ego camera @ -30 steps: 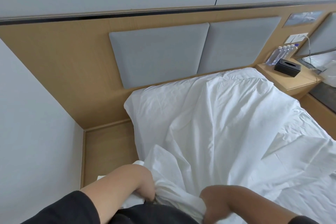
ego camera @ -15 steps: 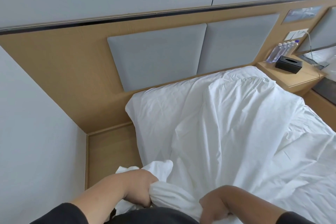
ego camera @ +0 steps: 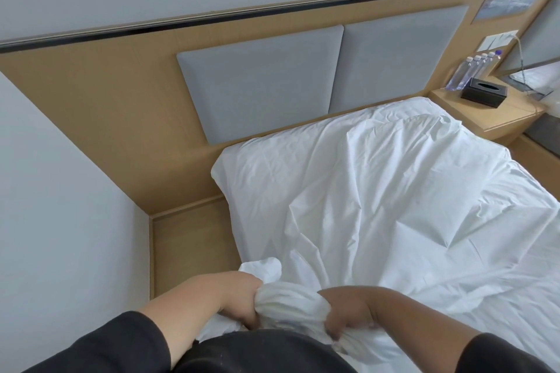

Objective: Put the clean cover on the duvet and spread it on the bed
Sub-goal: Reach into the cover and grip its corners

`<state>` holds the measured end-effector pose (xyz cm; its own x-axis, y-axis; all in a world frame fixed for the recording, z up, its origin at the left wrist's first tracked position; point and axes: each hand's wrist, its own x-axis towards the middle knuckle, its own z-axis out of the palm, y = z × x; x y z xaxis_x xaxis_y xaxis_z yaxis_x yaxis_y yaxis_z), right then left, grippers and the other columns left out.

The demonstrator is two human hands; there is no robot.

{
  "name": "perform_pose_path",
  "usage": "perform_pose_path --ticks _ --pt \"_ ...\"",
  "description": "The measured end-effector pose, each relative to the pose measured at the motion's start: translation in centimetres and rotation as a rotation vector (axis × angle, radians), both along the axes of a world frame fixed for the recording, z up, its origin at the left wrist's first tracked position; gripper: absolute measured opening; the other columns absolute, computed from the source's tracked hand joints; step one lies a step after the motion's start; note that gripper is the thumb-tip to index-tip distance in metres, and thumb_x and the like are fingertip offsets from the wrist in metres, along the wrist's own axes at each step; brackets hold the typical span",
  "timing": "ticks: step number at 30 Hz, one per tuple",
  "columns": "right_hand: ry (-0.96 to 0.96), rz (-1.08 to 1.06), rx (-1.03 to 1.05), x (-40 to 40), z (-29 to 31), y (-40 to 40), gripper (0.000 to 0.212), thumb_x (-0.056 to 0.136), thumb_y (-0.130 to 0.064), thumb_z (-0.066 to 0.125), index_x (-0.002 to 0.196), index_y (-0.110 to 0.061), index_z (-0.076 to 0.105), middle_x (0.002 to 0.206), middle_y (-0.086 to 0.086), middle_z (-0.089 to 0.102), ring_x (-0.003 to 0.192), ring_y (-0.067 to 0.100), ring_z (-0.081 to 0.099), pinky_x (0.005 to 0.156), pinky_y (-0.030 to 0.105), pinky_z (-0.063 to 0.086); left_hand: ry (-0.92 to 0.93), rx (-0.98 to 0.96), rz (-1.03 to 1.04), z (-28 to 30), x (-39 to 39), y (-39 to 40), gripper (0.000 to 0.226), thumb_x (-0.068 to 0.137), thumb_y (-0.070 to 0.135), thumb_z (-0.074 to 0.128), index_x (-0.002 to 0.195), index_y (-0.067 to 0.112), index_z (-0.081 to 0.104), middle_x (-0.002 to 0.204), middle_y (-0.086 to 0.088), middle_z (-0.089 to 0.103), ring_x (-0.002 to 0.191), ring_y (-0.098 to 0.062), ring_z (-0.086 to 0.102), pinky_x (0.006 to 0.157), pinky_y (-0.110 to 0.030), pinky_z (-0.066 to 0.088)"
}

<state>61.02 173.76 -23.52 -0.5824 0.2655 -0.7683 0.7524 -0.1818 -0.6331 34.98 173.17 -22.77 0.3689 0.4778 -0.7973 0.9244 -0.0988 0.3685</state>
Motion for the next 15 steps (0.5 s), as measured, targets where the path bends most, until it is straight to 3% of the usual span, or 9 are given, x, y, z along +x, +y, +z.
perform_pose_path --ticks 2,3,5,7,9,11,13,15 --pt "-0.008 -0.022 -0.054 0.0 1.0 1.0 0.035 0.063 -0.024 0.074 0.097 -0.027 0.069 0.084 -0.008 0.072 0.080 0.015 0.068 0.071 0.027 0.057 0.107 0.133 -0.016 -0.1 0.8 -0.2 0.033 0.073 0.036 0.070 0.106 0.033 0.064 0.087 0.015 0.063 0.079 -0.011 0.056 0.062 -0.027 0.039" --pt "-0.043 -0.002 -0.007 -0.2 1.3 1.4 0.034 0.065 -0.030 0.078 0.099 -0.029 0.070 0.087 -0.009 0.073 0.082 0.014 0.069 0.075 0.027 0.057 0.154 0.214 -0.002 -0.2 1.3 -0.2 0.030 0.077 0.032 0.066 0.106 0.033 0.063 0.094 0.010 0.065 0.085 -0.015 0.058 0.064 -0.029 0.040" --pt "-0.224 0.111 0.253 -0.8 1.4 2.2 0.047 0.065 -0.045 0.083 0.106 -0.028 0.069 0.100 -0.007 0.072 0.092 0.017 0.069 0.088 0.033 0.055 0.211 0.356 0.072 -0.4 1.9 -0.1 0.023 0.085 0.025 0.056 0.107 0.030 0.063 0.108 0.004 0.067 0.097 -0.019 0.060 0.073 -0.031 0.039" --pt "-0.374 0.184 0.497 -2.1 1.1 2.4 0.042 0.072 -0.042 0.081 0.106 -0.024 0.065 0.100 -0.003 0.068 0.092 0.019 0.066 0.087 0.035 0.055 0.205 0.485 0.136 -0.4 1.8 0.2 0.020 0.090 0.024 0.048 0.099 0.028 0.065 0.108 0.003 0.067 0.103 -0.020 0.060 0.076 -0.031 0.039" --pt "-0.420 0.170 0.642 -2.8 0.3 2.3 0.019 0.079 -0.036 0.069 0.090 -0.026 0.057 0.088 -0.005 0.063 0.083 0.018 0.064 0.075 0.033 0.055 0.170 0.556 0.134 -0.3 1.3 0.3 0.019 0.091 0.024 0.044 0.089 0.026 0.062 0.102 0.002 0.068 0.100 -0.021 0.061 0.075 -0.031 0.039" --pt "-0.434 0.117 0.724 -2.8 -0.3 2.2 0.010 0.081 -0.033 0.056 0.078 -0.030 0.047 0.082 -0.009 0.059 0.077 0.016 0.060 0.065 0.030 0.049 0.097 0.546 0.127 -0.3 0.8 0.2 0.015 0.090 0.023 0.045 0.081 0.026 0.057 0.097 0.001 0.068 0.092 -0.021 0.062 0.073 -0.032 0.043" --pt "-0.398 0.068 0.799 -2.6 -1.3 2.1 0.006 0.085 -0.029 0.050 0.080 -0.029 0.046 0.083 -0.010 0.056 0.077 0.015 0.058 0.064 0.029 0.046 -0.028 0.510 0.153 -0.3 0.2 0.1 0.014 0.087 0.023 0.050 0.077 0.030 0.055 0.089 0.006 0.067 0.084 -0.018 0.061 0.071 -0.030 0.046" --pt "-0.334 0.005 0.851 -2.7 -2.1 1.9 0.003 0.087 -0.028 0.051 0.087 -0.028 0.047 0.086 -0.011 0.050 0.079 0.015 0.057 0.070 0.030 0.049 -0.159 0.480 0.172 0.1 -0.3 -0.2 0.015 0.085 0.024 0.056 0.079 0.038 0.056 0.083 0.016 0.061 0.080 -0.011 0.057 0.066 -0.018 0.040"
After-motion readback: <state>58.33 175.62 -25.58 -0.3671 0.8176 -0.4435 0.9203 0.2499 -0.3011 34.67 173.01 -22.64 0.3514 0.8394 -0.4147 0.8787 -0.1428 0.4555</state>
